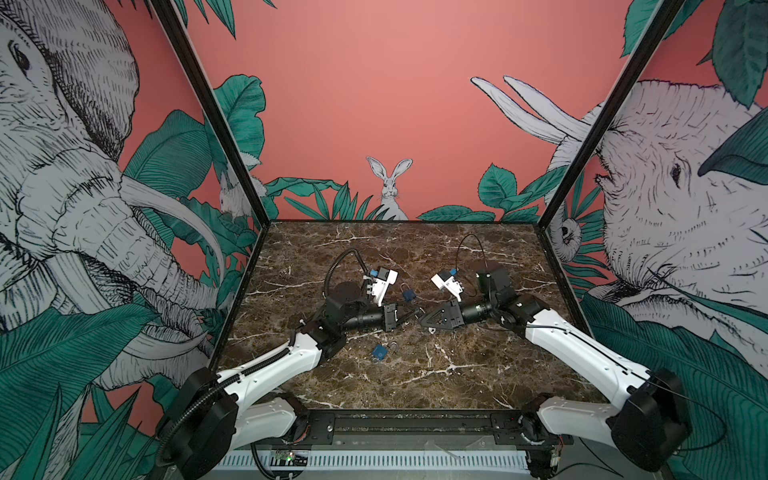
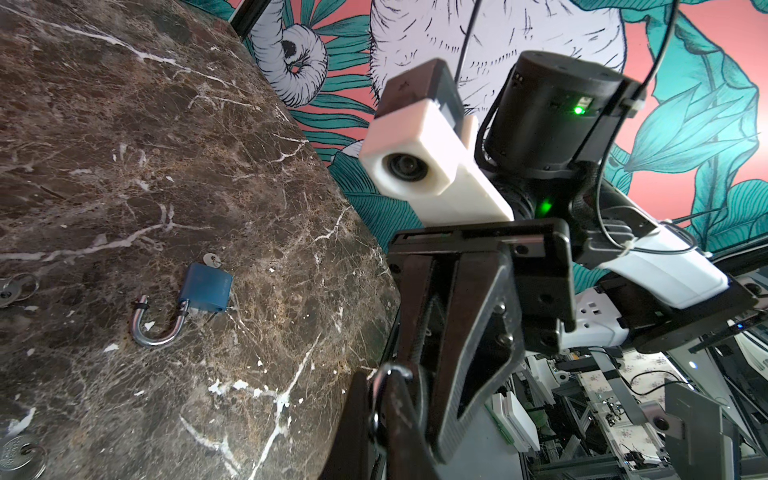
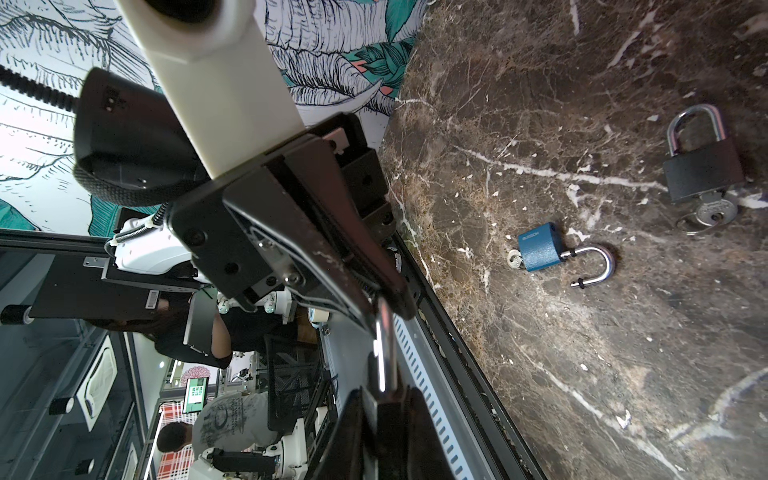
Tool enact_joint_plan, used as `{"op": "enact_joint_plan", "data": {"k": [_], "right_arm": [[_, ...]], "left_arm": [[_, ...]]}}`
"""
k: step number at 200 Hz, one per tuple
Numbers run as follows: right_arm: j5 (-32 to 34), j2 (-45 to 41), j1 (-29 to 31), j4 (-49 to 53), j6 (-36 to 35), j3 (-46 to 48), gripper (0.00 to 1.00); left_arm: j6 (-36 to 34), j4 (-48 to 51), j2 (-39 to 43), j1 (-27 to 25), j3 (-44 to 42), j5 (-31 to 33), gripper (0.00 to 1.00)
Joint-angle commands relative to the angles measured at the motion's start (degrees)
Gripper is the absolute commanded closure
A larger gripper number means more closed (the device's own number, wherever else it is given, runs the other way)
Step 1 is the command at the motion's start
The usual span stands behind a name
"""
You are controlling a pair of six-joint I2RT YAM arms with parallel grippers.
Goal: Lock with the key
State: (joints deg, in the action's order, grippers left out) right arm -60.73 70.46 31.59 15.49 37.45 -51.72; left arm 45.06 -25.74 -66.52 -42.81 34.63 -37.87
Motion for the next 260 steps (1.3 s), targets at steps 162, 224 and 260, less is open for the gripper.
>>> {"op": "enact_joint_plan", "data": {"k": [162,224,260], "right_arm": [[-0.4,1.8,-3.3,-23.2,-1.6,-6.4,1.00],[1.5,-0.5,-3.0,-9.7,-9.4,-3.3,1.00],[3.1,-1.0,-2.9,-4.5,-12.9,-4.7,1.00]], "left_arm": [[-3.7,11.9,-2.0,-11.8,0.1,-5.7,1.00],[-12.0,24.4,0.1,2.3,11.4,-12.4,1.00],[-14.9,29.2,-2.6,4.5,17.3,-14.4,0.95]]}}
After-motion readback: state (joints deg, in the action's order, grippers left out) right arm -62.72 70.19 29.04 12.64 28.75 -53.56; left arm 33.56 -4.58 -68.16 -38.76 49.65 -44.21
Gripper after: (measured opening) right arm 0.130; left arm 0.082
